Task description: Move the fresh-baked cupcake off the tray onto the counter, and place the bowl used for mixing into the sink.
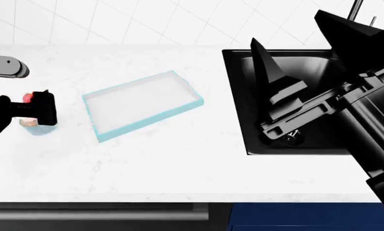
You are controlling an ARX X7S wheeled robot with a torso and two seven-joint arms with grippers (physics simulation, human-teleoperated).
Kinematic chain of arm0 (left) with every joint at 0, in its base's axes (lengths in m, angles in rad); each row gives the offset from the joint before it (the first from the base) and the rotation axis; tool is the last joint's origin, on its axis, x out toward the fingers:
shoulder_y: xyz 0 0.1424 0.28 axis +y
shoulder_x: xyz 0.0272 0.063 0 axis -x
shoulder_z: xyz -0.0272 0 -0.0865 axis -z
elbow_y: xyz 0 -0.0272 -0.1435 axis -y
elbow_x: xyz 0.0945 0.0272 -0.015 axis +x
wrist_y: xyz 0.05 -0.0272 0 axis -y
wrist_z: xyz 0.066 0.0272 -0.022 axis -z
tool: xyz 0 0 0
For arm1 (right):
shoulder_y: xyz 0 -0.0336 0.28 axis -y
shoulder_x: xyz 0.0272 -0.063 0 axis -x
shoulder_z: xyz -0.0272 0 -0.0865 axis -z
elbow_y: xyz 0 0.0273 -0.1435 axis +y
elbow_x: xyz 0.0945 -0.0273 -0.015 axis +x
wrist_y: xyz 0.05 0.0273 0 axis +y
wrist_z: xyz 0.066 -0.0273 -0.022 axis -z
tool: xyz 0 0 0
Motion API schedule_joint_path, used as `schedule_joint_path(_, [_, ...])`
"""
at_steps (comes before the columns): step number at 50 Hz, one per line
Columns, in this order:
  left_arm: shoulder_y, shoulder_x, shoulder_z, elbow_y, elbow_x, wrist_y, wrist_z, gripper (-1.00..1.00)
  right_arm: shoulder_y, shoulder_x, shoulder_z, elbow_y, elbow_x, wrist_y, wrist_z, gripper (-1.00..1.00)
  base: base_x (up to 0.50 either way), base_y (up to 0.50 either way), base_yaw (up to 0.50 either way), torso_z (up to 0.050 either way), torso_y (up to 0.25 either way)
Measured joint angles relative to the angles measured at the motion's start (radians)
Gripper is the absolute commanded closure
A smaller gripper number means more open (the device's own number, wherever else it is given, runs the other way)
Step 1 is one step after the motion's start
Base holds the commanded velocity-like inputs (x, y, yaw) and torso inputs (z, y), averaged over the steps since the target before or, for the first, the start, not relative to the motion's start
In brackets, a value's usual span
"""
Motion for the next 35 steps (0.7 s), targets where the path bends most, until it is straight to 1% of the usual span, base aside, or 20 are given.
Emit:
schedule_joint_path(19, [-0.185, -0.079, -0.091, 0.228, -0.105, -0.101, -0.035, -1.00, 0.019, 0.002, 0.001, 0.006, 0.009, -0.007, 0.012, -1.00, 0.00, 0.00, 0.00, 0.000, 0.000])
schedule_joint_path(25, [-0.208, -0.101, -0.117, 0.274, -0.123, -0.093, -0.034, -1.00, 0.016, 0.005, 0.005, 0.007, 0.005, -0.011, 0.010, -1.00, 0.00, -0.01, 0.00, 0.000, 0.000])
schedule_joint_path(27, [-0.210, -0.110, -0.128, 0.289, -0.126, -0.084, -0.033, -1.00, 0.015, 0.005, 0.005, 0.007, 0.004, -0.012, 0.009, -1.00, -0.03, -0.16, 0.00, 0.000, 0.000])
schedule_joint_path(35, [-0.231, -0.131, -0.162, 0.355, -0.151, -0.065, -0.040, -1.00, 0.012, 0.006, 0.004, 0.007, -0.002, -0.016, 0.003, -1.00, -0.09, -0.50, 0.00, 0.000, 0.000])
